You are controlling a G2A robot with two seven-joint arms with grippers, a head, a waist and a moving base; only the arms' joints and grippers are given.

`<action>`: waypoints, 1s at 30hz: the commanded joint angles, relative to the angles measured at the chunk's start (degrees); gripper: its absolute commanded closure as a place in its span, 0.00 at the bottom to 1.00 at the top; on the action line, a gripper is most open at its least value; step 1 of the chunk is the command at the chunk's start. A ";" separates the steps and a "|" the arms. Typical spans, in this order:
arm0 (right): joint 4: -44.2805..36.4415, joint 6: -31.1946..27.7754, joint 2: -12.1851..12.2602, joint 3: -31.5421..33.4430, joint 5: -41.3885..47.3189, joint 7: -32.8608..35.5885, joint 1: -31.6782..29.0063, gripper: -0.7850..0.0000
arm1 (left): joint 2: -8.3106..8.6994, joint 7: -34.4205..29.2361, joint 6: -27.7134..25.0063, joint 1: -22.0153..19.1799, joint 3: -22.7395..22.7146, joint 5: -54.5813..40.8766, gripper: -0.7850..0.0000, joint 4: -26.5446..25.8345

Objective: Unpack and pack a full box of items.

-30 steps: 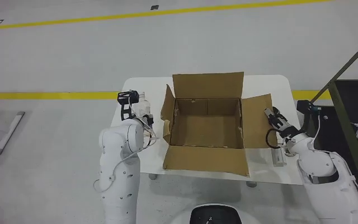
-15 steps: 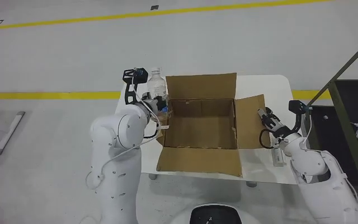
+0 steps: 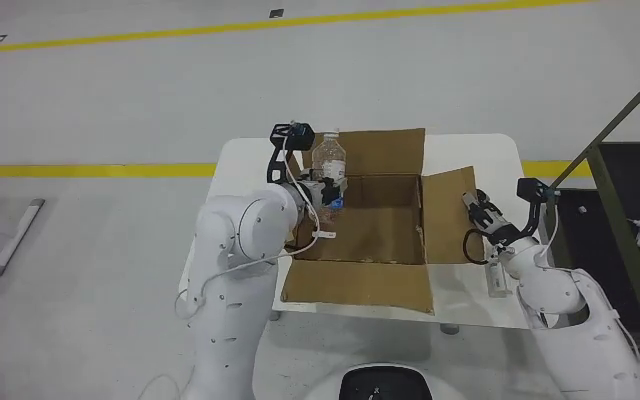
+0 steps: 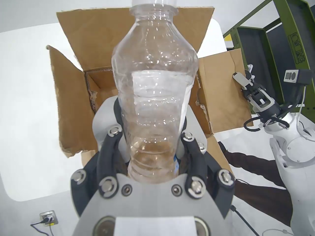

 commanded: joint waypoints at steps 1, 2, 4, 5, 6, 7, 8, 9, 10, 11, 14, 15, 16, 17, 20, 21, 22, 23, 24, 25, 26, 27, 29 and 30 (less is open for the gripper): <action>0.00 0.00 0.00 0.00 0.00 0.01 0.00 1.00 | 0.00 0.00 -0.01 0.01 -0.01 0.00 1.00 -0.01; 0.00 0.00 0.00 0.00 0.00 0.01 0.00 1.00 | 0.00 0.00 -0.01 0.01 -0.01 0.00 1.00 -0.01; 0.00 0.00 0.00 0.00 0.00 0.01 0.00 1.00 | 0.00 0.00 -0.01 0.01 -0.01 0.00 1.00 -0.01; 0.00 0.00 0.00 0.00 0.00 0.01 0.00 1.00 | 0.00 0.00 -0.01 0.01 -0.01 0.00 1.00 -0.01; 0.00 0.00 0.00 0.00 0.00 0.01 0.00 1.00 | 0.00 0.00 -0.01 0.01 -0.01 0.00 1.00 -0.01; 0.00 0.00 0.00 0.00 0.00 0.01 0.00 1.00 | 0.00 0.00 -0.01 0.01 -0.01 0.00 1.00 -0.01; 0.00 0.00 0.00 0.00 0.00 0.01 0.00 1.00 | 0.00 0.00 -0.01 0.01 -0.01 0.00 1.00 -0.01; 0.00 0.00 0.00 0.00 0.00 0.01 0.00 1.00 | 0.00 0.00 -0.01 0.01 -0.01 0.00 1.00 -0.01; 0.00 0.00 0.00 0.00 0.00 0.01 0.00 1.00 | 0.00 0.00 -0.01 0.01 -0.01 0.00 1.00 -0.01; 0.00 0.00 0.00 0.00 0.00 0.01 0.00 1.00 | 0.00 0.00 -0.01 0.01 -0.01 0.00 1.00 -0.01; -0.29 -1.01 0.03 -0.40 0.69 0.82 -0.45 1.00 | -0.05 2.09 -0.83 1.78 0.34 -3.06 1.00 0.20; -0.43 -1.29 0.09 -0.27 0.60 0.96 -0.62 1.00 | -0.03 2.74 -1.47 2.24 0.48 -4.09 1.00 0.27; -0.51 -1.12 0.13 -0.24 0.32 0.74 -0.76 1.00 | -0.01 3.02 -1.79 2.49 0.89 -4.43 1.00 0.54; -0.57 -0.90 0.15 -0.36 0.17 0.65 -0.83 1.00 | -0.01 3.21 -1.87 2.57 1.49 -4.39 1.00 1.04; -0.70 -0.38 0.19 -0.58 0.03 0.36 -0.88 1.00 | -0.24 2.34 -0.77 2.15 3.10 -7.24 1.00 4.24; -0.76 -0.23 0.21 -0.64 0.07 0.31 -0.88 1.00 | -0.31 2.08 -0.37 1.57 3.73 -7.23 1.00 5.39; -0.86 -0.12 0.22 -0.72 0.04 0.28 -0.89 1.00 | -0.37 2.25 0.08 1.26 4.27 -7.29 1.00 6.59; -1.00 0.03 0.24 -0.78 -0.04 0.25 -0.92 1.00 | -0.41 2.13 0.54 0.90 4.88 -6.91 1.00 7.74; -1.14 0.15 0.26 -0.83 -0.03 0.23 -0.98 1.00 | -0.41 1.85 1.24 0.59 5.38 -6.08 1.00 9.25; -1.26 0.25 0.29 -0.85 -0.06 0.21 -1.04 1.00 | -0.45 1.92 2.05 0.21 5.74 -5.62 1.00 10.34; -1.37 0.30 0.32 -0.86 -0.15 0.14 -1.08 1.00 | -0.46 1.70 2.92 -0.08 6.03 -4.94 1.00 11.96; -1.41 0.31 0.34 -0.89 -0.15 0.08 -1.13 1.00 | -0.45 1.44 3.90 -0.45 6.23 -4.04 1.00 13.65; -1.47 0.36 0.38 -0.95 -0.12 0.01 -1.16 1.00 | -0.47 0.23 6.50 -1.22 6.36 -2.91 1.00 17.33; -1.54 0.34 0.40 -0.99 -0.07 -0.06 -1.17 1.00 | -0.47 0.04 7.10 -1.78 6.54 -2.08 1.00 18.65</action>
